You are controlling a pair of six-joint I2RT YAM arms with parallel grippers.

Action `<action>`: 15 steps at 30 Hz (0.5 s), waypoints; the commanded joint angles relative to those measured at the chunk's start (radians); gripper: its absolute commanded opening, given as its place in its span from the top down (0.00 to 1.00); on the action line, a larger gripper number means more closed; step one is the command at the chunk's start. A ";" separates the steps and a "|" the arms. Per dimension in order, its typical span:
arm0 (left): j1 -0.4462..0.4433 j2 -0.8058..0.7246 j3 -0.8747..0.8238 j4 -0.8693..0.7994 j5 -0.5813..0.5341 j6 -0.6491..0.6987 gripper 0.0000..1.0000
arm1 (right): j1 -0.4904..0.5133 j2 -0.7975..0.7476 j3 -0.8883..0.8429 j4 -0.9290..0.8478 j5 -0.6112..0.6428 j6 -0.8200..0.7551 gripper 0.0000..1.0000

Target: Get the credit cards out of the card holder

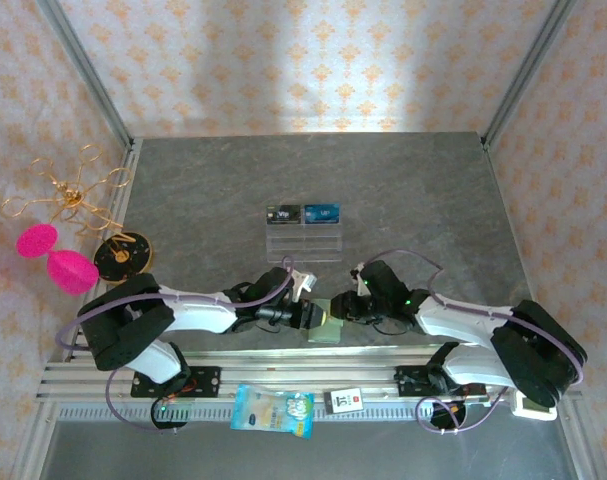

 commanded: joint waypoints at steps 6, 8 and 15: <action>-0.007 0.036 0.022 0.028 0.028 0.018 0.76 | 0.007 0.091 0.015 0.073 -0.025 -0.018 0.72; -0.007 0.027 0.020 0.027 0.027 0.017 0.76 | 0.007 0.090 0.016 0.081 -0.028 -0.019 0.87; 0.011 -0.161 -0.034 -0.007 -0.083 0.035 0.55 | 0.006 0.016 0.083 -0.024 0.072 -0.109 1.00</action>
